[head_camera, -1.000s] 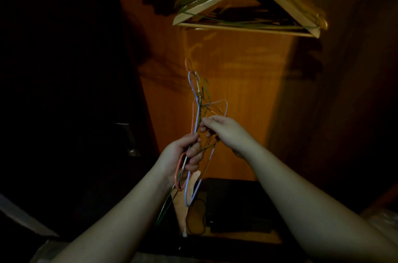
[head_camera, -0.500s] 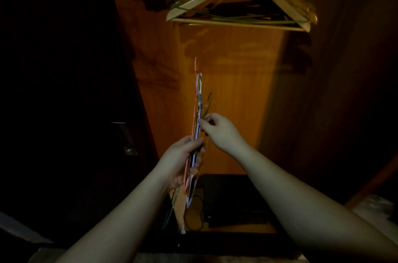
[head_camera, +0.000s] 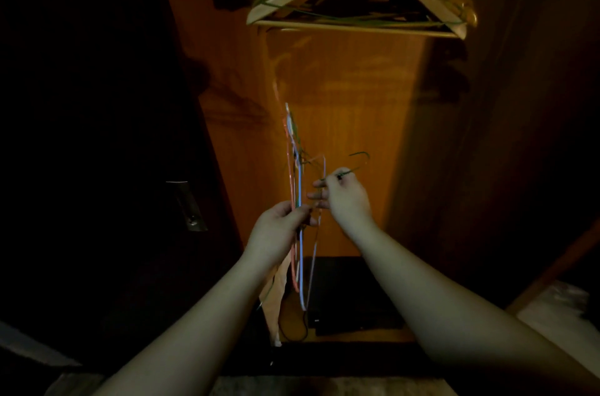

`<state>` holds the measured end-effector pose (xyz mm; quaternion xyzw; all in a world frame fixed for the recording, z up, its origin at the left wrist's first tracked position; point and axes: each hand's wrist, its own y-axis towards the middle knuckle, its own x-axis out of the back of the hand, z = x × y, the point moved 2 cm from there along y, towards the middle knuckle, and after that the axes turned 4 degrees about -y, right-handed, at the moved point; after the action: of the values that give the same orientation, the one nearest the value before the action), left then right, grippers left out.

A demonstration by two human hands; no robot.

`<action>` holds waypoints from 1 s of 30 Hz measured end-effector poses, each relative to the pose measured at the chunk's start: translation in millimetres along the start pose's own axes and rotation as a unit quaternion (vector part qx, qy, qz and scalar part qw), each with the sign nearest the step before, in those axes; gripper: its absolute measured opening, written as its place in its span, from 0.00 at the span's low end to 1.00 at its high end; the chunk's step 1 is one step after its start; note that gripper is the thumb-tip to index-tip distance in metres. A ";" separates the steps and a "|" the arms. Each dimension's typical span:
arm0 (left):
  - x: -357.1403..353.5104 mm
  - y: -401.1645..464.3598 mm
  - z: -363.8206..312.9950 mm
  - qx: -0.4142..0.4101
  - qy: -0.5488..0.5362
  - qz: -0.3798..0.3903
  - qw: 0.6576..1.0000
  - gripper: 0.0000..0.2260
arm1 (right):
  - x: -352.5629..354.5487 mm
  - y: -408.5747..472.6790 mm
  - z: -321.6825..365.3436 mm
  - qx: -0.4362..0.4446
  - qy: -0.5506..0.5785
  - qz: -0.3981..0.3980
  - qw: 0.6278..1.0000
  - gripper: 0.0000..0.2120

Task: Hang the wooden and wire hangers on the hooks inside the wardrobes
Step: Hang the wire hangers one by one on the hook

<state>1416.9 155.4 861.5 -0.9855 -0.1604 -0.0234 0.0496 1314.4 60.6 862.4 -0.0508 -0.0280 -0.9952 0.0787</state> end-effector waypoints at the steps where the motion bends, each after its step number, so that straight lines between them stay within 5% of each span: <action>1: -0.2 1.5 0.6 0.004 -0.007 0.001 1.000 0.08 | 1.2 2.6 -2.7 -0.027 0.042 -0.002 0.999 0.06; 13: -2.9 2.8 7.7 0.045 0.020 0.060 0.997 0.07 | 25.0 17.0 -27.4 -0.125 0.134 -0.076 0.980 0.03; 19: 1.5 2.4 8.0 0.087 -0.035 0.131 0.987 0.16 | 42.6 41.6 -37.7 -0.160 0.182 -0.080 0.967 0.08; 30: -0.9 -1.4 9.8 0.155 -0.125 0.218 0.955 0.05 | 77.3 78.3 -50.5 -0.243 0.249 -0.158 0.924 0.14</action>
<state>1415.9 157.5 851.8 -0.9718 0.0515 0.1368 0.1849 1246.0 -31.8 824.1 0.1863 0.2279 -0.9515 -0.0897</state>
